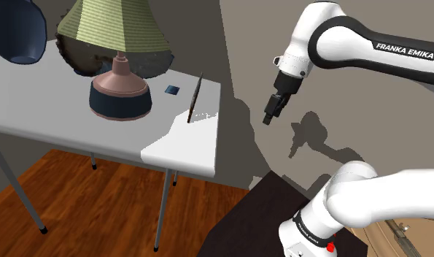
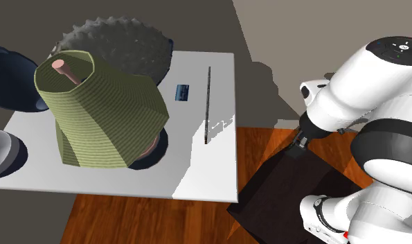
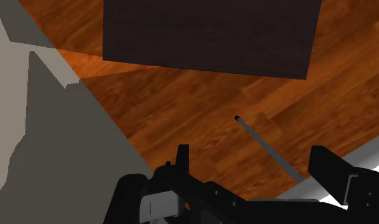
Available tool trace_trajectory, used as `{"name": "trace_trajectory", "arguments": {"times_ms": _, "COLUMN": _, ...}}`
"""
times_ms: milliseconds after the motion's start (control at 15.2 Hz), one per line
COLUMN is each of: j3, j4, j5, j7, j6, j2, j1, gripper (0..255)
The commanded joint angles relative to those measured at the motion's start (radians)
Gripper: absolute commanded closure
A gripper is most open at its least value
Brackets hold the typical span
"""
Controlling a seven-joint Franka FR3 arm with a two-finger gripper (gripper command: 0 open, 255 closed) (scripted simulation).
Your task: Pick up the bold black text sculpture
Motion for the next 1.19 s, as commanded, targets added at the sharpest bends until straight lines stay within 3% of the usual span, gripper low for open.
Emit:
{"name": "trace_trajectory", "arguments": {"times_ms": 0, "j3": 0.0, "j4": 0.0, "j5": 0.0, "j7": 0.0, "j6": 0.0, "j2": 0.0, "j1": 0.0, "gripper": 0}}
{"name": "trace_trajectory", "arguments": {"times_ms": 528, "j3": 0.146, "j4": 0.246, "j5": 0.054, "j7": 0.377, "j6": 0.057, "j2": 0.314, "j1": -0.051, "gripper": 0}}
{"name": "trace_trajectory", "arguments": {"times_ms": 1122, "j3": 0.226, "j4": 0.635, "j5": 0.0, "j7": 0.786, "j6": 0.032, "j2": 0.701, "j1": -0.091, "gripper": 0}}
